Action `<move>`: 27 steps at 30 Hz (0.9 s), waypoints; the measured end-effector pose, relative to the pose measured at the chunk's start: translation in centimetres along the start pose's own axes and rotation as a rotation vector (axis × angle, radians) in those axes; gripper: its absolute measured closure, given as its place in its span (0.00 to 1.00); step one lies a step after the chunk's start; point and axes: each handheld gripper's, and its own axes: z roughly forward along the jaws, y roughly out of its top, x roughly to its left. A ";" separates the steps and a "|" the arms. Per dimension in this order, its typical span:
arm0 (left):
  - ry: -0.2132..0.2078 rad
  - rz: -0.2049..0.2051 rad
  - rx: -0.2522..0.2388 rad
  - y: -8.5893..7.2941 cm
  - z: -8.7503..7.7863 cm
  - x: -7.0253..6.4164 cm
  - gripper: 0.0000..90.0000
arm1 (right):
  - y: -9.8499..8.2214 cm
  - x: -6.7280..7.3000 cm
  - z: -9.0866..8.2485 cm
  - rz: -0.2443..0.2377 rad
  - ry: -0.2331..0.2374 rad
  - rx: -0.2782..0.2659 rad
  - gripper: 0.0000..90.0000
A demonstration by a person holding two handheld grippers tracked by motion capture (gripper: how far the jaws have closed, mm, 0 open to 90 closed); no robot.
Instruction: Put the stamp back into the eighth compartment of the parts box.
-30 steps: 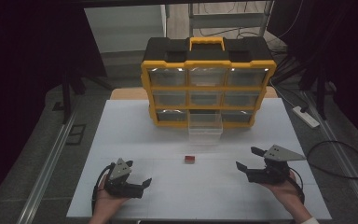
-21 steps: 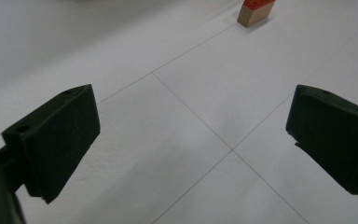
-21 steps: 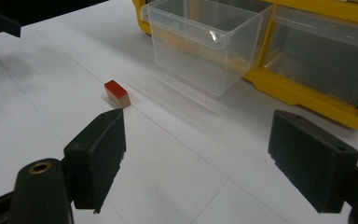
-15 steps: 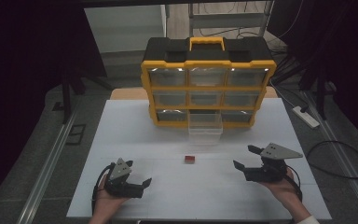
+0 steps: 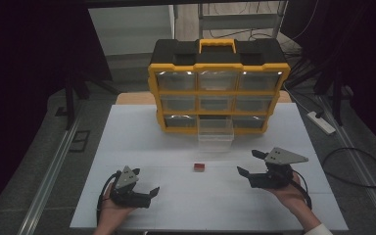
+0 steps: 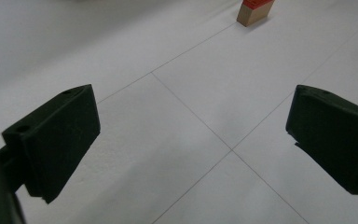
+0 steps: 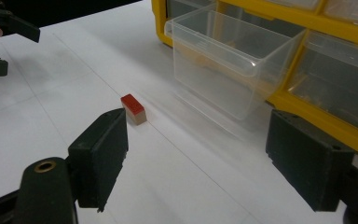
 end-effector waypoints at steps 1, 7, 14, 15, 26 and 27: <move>-0.001 0.000 0.000 0.0 0.0 0.0 0.03 | 0.1 0.1 0.2 -0.001 0.005 0.001 0.24; -0.003 -0.001 -0.002 0.0 0.0 0.0 0.03 | 0.6 0.4 0.8 -0.008 0.018 -0.001 0.24; -0.006 -0.001 -0.003 0.0 0.0 0.0 0.03 | 1.2 0.9 2.0 -0.024 0.047 0.012 0.25; -0.006 -0.001 -0.003 0.0 0.0 0.0 0.03 | 1.2 1.0 2.1 -0.027 0.050 0.017 0.25; -0.007 0.000 -0.002 0.0 0.0 0.0 0.03 | 1.9 2.0 4.1 -0.068 0.098 0.063 0.25; -0.006 0.000 -0.001 0.0 0.0 0.0 0.03 | 2.0 2.2 4.4 -0.072 0.109 0.068 0.25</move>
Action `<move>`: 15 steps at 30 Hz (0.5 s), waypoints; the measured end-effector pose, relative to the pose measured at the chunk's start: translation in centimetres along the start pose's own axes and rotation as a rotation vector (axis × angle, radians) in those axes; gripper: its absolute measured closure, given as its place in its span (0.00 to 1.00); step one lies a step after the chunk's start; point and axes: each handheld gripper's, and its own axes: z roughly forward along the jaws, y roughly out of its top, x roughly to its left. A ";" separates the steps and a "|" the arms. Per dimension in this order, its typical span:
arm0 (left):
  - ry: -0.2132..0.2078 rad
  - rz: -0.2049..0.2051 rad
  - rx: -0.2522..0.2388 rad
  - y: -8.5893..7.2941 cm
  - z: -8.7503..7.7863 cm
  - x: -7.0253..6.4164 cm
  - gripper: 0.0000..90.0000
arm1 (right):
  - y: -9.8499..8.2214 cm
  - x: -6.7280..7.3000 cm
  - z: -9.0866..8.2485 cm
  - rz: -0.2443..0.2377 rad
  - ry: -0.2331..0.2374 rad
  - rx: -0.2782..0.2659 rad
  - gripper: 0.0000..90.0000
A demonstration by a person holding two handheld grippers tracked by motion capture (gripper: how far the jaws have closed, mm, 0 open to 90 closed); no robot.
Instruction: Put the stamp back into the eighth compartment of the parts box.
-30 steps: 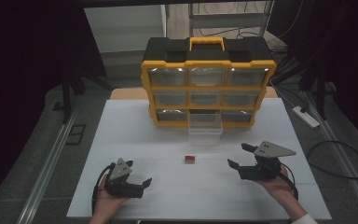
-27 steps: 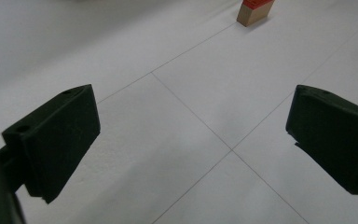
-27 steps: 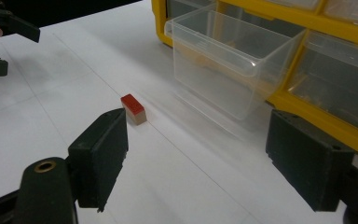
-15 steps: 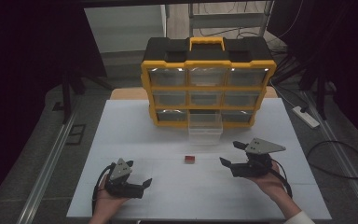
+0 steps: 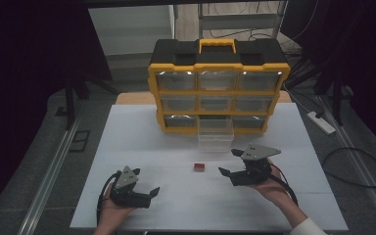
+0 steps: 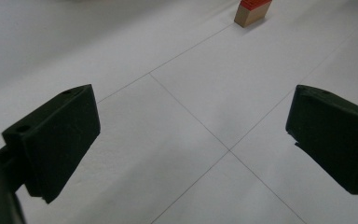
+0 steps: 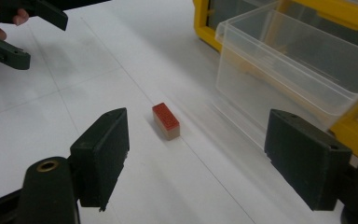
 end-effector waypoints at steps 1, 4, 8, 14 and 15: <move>-0.001 0.002 0.002 0.0 0.0 0.0 0.03 | 0.1 0.0 0.1 -0.003 0.003 0.003 0.25; -0.002 0.002 0.003 0.0 0.0 0.0 0.03 | 0.3 0.2 0.6 -0.011 0.015 0.009 0.25; -0.003 0.002 0.002 0.0 0.0 0.0 0.03 | 0.6 0.4 1.4 -0.017 0.030 0.021 0.25; -0.002 0.003 0.001 0.0 0.0 0.0 0.03 | 0.8 0.7 2.5 -0.028 0.045 0.046 0.25; -0.002 0.003 0.001 0.0 0.0 0.0 0.03 | 0.8 0.8 2.9 -0.034 0.048 0.055 0.26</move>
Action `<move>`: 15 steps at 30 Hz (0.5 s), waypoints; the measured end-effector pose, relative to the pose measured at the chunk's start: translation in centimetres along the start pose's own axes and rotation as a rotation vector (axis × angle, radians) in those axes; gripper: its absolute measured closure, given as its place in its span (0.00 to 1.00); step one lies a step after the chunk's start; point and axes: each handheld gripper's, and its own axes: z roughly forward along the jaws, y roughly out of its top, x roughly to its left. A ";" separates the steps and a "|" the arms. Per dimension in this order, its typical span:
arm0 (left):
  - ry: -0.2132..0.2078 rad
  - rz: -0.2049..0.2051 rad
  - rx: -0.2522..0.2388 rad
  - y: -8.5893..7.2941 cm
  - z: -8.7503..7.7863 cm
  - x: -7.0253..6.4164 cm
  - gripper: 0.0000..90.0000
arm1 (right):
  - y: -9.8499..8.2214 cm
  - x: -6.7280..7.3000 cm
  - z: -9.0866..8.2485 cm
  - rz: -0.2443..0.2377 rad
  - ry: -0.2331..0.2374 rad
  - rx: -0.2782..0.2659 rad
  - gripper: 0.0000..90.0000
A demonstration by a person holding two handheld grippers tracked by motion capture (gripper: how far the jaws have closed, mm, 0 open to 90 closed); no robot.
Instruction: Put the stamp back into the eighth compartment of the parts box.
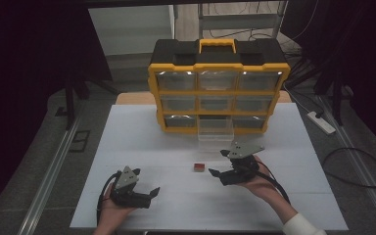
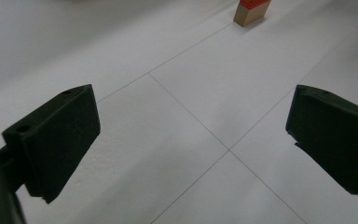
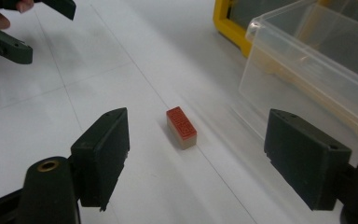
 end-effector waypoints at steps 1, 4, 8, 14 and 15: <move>0.000 0.000 0.000 0.0 0.0 0.0 0.03 | 0.1 0.1 0.4 -0.001 0.005 0.006 0.25; -0.001 -0.001 0.000 0.0 0.0 0.0 0.03 | 0.2 0.2 0.9 -0.003 0.013 0.012 0.25; -0.002 -0.001 0.000 0.0 0.0 0.0 0.03 | 0.5 0.3 1.5 -0.009 0.026 0.019 0.25; -0.002 -0.001 -0.001 0.0 0.0 0.0 0.03 | 1.1 0.5 2.8 -0.025 0.039 0.036 0.25; -0.002 -0.001 -0.001 0.0 0.0 0.0 0.03 | 1.1 0.5 3.0 -0.026 0.042 0.038 0.25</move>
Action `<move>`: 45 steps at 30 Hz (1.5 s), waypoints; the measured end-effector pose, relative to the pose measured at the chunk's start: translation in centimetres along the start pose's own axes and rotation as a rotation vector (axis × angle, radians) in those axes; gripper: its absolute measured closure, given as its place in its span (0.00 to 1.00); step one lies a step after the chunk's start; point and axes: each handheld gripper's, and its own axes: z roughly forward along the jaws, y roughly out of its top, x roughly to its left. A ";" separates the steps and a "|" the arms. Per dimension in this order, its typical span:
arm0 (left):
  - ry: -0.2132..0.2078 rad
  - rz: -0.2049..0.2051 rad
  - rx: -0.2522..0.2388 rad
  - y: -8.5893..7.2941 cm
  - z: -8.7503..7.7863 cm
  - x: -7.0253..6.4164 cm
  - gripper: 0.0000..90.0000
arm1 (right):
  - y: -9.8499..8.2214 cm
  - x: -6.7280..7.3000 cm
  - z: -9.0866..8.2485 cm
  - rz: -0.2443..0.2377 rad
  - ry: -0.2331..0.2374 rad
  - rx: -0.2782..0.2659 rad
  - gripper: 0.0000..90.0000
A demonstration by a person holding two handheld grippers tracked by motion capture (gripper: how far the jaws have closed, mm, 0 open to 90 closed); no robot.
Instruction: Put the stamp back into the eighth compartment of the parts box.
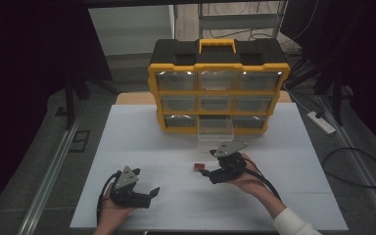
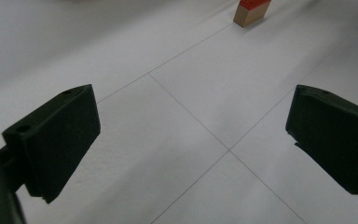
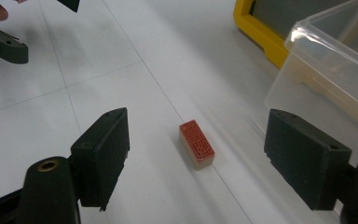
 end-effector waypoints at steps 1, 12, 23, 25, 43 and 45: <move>0.000 -0.001 -0.001 0.0 0.0 0.0 0.03 | 0.1 0.0 0.2 -0.002 0.004 0.004 0.25; 0.000 0.000 -0.001 0.0 0.0 0.0 0.03 | 0.4 -0.2 2.3 -0.017 0.020 0.051 0.26; 0.002 0.006 0.004 0.0 0.0 0.0 0.03 | 0.3 -0.5 4.5 -0.025 0.040 0.122 0.27; 0.001 0.008 0.004 0.0 0.0 0.0 0.03 | 0.2 -0.6 4.8 -0.029 0.041 0.137 0.28; -0.001 0.011 0.006 0.0 0.1 -0.1 0.04 | -0.3 -1.0 6.3 -0.053 0.045 0.196 0.43; -0.002 0.012 0.007 0.0 0.1 -0.1 0.04 | -0.3 -1.0 6.3 -0.053 0.049 0.198 0.45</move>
